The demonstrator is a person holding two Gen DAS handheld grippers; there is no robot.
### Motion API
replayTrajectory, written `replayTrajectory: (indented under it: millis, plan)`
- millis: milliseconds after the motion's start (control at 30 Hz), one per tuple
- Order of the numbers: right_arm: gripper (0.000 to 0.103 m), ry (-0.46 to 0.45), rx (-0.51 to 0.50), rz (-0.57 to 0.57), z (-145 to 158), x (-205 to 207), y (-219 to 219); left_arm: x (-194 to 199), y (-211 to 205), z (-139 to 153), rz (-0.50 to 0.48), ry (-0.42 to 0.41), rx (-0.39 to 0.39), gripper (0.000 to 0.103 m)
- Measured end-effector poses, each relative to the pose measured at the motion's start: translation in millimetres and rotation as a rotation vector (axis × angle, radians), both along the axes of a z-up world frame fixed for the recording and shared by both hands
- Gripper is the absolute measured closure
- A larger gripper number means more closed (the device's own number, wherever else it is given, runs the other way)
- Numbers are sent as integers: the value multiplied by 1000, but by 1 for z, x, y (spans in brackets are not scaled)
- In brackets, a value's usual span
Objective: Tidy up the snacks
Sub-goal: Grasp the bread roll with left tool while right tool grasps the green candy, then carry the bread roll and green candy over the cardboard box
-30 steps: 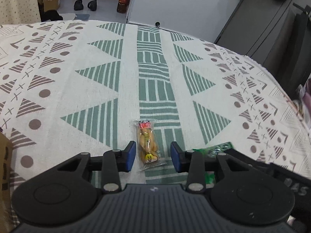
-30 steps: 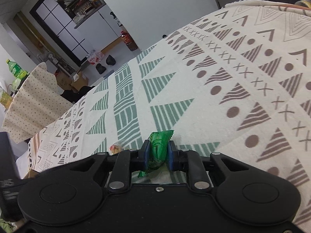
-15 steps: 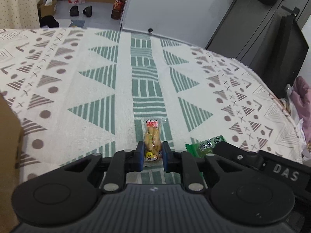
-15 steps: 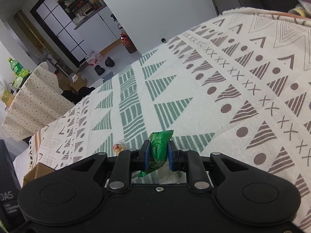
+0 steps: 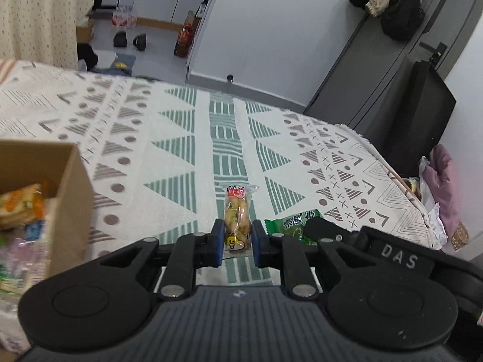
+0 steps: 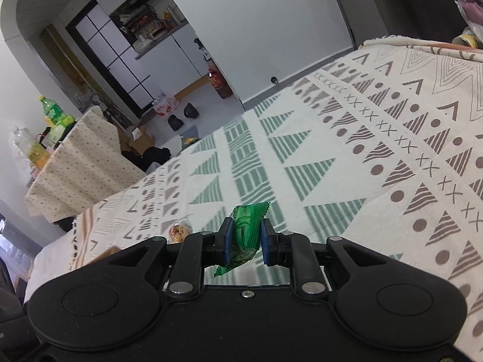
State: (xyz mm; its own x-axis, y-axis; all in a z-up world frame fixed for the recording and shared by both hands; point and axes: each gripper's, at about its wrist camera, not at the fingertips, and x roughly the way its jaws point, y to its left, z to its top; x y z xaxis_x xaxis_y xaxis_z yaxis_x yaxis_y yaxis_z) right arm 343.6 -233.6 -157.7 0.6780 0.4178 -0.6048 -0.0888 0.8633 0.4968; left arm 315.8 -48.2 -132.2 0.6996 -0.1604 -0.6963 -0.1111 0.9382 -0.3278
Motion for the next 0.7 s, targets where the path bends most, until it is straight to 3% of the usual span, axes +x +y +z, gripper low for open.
replayTrajectory:
  millis: [700]
  plan:
    - [84, -122, -9, 43, 56, -61, 42, -85, 57, 64, 63, -131, -10, 86]
